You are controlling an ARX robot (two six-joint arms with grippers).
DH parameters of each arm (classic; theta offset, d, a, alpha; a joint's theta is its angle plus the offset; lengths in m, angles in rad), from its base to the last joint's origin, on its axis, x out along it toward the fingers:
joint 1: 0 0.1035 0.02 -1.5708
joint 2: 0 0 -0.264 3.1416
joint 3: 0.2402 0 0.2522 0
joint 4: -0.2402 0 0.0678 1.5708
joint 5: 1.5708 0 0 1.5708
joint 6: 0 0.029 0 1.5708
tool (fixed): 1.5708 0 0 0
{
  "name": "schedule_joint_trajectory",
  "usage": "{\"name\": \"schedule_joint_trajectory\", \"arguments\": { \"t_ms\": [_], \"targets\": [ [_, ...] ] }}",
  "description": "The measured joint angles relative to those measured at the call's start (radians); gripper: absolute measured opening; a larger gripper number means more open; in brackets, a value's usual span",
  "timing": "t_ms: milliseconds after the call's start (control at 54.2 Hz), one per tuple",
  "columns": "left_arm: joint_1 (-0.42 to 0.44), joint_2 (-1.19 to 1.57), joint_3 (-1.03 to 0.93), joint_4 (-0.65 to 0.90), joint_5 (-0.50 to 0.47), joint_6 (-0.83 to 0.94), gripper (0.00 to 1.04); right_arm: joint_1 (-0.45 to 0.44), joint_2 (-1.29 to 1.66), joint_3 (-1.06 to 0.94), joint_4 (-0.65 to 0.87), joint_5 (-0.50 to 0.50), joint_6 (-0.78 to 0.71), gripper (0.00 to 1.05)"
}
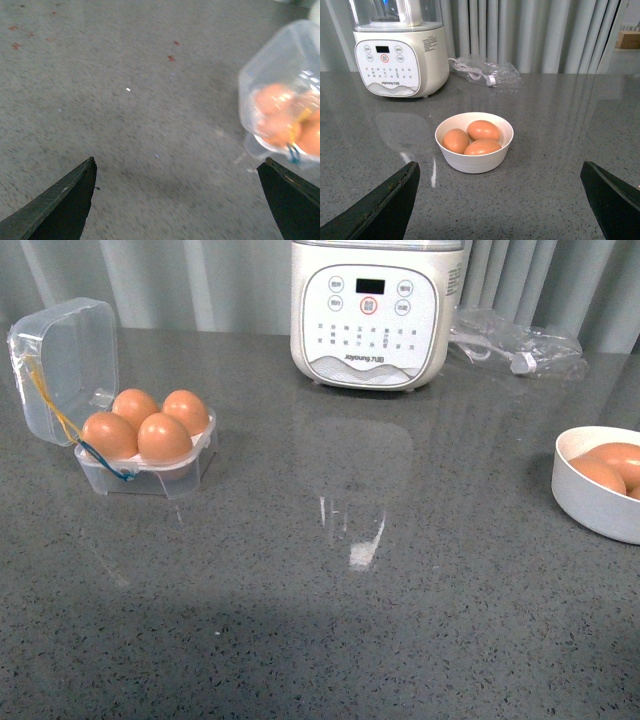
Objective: Put egg into box
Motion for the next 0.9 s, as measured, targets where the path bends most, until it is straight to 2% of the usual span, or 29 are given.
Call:
{"name": "schedule_joint_trajectory", "arguments": {
  "t_ms": [129, 387, 683, 904],
  "targets": [
    [0.014, 0.156, 0.101, 0.055, -0.027, 0.027, 0.98, 0.000, 0.000, 0.000, 0.000, 0.000, 0.000, 0.97],
    [-0.011, 0.353, 0.256, 0.110, -0.072, 0.059, 0.98, 0.000, 0.000, 0.000, 0.000, 0.000, 0.000, 0.97],
    [-0.052, 0.467, 0.282, 0.163, -0.071, 0.070, 0.98, 0.000, 0.000, 0.000, 0.000, 0.000, 0.000, 0.97],
    [-0.098, 0.513, 0.289, 0.173, -0.050, 0.016, 0.98, 0.000, 0.000, 0.000, 0.000, 0.000, 0.000, 0.97]
  ]
}}
